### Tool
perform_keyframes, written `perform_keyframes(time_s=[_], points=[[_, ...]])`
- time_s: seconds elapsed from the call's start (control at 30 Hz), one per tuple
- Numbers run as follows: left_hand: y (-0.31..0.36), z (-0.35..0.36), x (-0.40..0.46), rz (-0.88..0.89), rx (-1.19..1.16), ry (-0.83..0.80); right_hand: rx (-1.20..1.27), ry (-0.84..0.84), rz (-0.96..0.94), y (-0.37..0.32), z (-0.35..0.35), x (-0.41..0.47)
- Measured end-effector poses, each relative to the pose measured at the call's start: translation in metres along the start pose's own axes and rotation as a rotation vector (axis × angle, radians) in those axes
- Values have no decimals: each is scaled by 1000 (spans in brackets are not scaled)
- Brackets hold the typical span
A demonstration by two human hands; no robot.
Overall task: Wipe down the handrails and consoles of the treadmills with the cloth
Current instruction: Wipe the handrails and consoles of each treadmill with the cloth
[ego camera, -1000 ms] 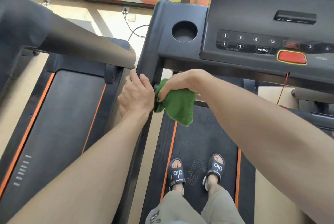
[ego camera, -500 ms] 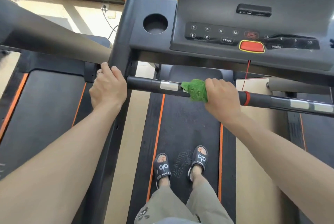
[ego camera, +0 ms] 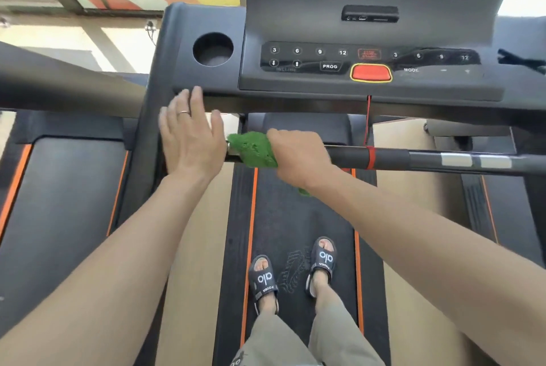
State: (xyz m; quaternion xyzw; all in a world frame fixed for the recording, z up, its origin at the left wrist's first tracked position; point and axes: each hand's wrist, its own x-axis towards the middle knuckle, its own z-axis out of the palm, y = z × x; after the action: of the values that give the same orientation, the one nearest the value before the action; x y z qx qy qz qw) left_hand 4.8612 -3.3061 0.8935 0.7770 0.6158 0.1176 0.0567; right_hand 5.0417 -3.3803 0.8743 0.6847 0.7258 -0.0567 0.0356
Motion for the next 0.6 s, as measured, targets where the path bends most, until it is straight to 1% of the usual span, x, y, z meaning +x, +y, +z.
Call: perform_keyframes(time_s=[0.07, 0.13, 0.2, 0.27, 0.33, 0.4, 0.43, 0.47, 0.5, 0.53, 0.57, 0.6], points=[[37, 12, -1, 106, -48, -81, -90, 35, 39, 44, 4, -30], [60, 25, -8, 161, -63, -149, -161, 77, 88, 76, 9, -53], [71, 36, -18, 218, -32, -173, -183, 21, 127, 86, 8, -61], [71, 43, -25, 245, 40, -212, -128, -94, 163, 83, 2, -52], [70, 46, -27, 274, 120, -273, -12, -304, 163, 85, -14, -36], [73, 44, -26, 321, 210, -333, 153, -633, 187, 95, -33, -15], [73, 44, -25, 342, 239, -340, 212, -797, 200, 97, -40, -6], [74, 43, -23, 359, 251, -336, 246, -923, 207, 99, -48, 2], [74, 42, -23, 373, 253, -324, 259, -998, 208, 98, -52, 7], [74, 41, -23, 382, 270, -317, 259, -1010, 204, 97, -52, 9], [73, 41, -23, 389, 292, -311, 262, -953, 202, 95, -49, 7], [75, 42, -23, 393, 304, -313, 256, -834, 203, 96, -43, 0]])
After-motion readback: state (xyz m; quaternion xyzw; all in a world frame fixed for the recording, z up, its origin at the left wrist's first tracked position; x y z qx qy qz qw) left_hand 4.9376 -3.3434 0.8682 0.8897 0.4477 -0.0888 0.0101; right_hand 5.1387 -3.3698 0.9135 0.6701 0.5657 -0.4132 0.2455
